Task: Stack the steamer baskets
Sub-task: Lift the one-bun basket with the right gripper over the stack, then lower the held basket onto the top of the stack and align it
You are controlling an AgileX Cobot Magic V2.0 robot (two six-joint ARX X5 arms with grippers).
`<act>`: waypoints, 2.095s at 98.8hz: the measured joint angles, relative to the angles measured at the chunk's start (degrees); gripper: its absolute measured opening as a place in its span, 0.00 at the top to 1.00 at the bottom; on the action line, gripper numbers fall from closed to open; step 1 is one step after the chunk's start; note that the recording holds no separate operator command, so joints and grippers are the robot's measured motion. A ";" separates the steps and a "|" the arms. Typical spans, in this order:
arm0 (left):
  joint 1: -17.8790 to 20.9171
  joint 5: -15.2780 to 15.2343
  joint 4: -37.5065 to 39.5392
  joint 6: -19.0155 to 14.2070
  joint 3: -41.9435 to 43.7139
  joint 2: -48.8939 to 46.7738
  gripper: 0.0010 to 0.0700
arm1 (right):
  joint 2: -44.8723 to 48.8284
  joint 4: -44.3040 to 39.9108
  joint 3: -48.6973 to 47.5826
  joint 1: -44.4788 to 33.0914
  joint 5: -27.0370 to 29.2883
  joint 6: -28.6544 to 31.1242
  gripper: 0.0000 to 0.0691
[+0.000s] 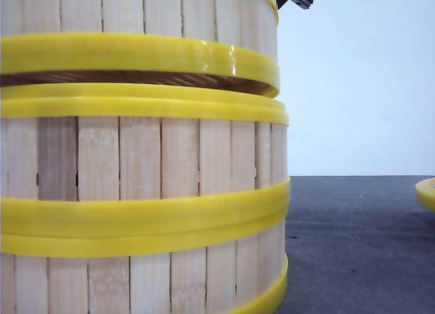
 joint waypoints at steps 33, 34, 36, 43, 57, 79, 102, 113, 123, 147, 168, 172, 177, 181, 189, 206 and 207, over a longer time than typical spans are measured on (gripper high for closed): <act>0.00 -0.13 0.00 0.46 0.00 0.00 0.99 | -0.02 0.00 -3.06 -1.25 -1.07 -0.04 0.97; 0.00 -0.20 0.00 0.46 0.00 0.00 0.99 | -0.02 0.00 -3.06 -1.25 -1.07 -0.04 0.97; 0.00 -0.37 0.00 0.52 0.00 0.02 0.99 | -0.04 -0.02 -3.10 -1.27 -1.09 -0.04 0.97; 0.00 -0.83 0.00 0.83 0.00 0.02 0.99 | -0.09 -0.02 -3.17 -1.51 -1.07 -0.09 0.97; 0.00 -0.98 0.00 1.09 0.00 0.00 0.99 | -0.11 -0.02 -3.19 -2.01 -1.79 -0.35 0.97; 0.00 -0.98 0.00 1.22 0.00 0.02 0.99 | -0.11 0.00 -3.32 -2.62 -2.58 -0.57 0.97; 0.00 -0.98 0.00 1.22 0.00 0.00 0.99 | -0.11 0.00 -4.42 -2.89 -2.43 -0.57 0.97; -0.07 -1.01 -0.04 1.22 0.00 0.00 0.99 | -0.11 0.00 -4.63 -2.60 -3.37 -0.55 0.97; -0.22 -1.01 -0.26 1.22 0.00 0.00 0.99 | -0.22 0.00 -4.63 -1.68 -3.28 -0.61 0.97; -0.33 -1.01 -0.42 1.25 0.00 0.00 0.99 | -0.85 0.02 -4.59 2.16 -0.31 -1.16 0.97; -0.50 -1.03 -0.42 1.22 0.00 0.00 0.99 | -0.92 0.00 -4.57 3.10 0.09 -1.38 0.97; -0.72 -1.03 -0.42 1.22 0.00 0.00 0.99 | -0.92 0.02 -4.57 3.10 0.09 -1.38 0.97; -0.85 -1.01 -0.42 1.22 0.00 0.00 0.99 | -0.92 0.02 -4.57 3.10 0.09 -1.38 0.97; -1.03 -1.01 -0.42 1.25 0.00 0.00 0.99 | -0.92 0.02 -4.57 3.10 0.07 -1.38 0.97; -1.07 -1.01 -0.42 1.22 0.00 0.02 0.99 | -0.92 0.02 -4.57 3.10 0.04 -1.38 0.97; -1.25 -1.01 -0.42 1.22 0.00 0.00 0.99 | -0.92 0.02 -4.33 3.10 -0.17 -1.38 0.97; -1.29 -1.01 -0.42 1.25 0.00 0.00 0.99 | -0.92 0.00 -4.28 3.10 -0.22 -1.38 0.97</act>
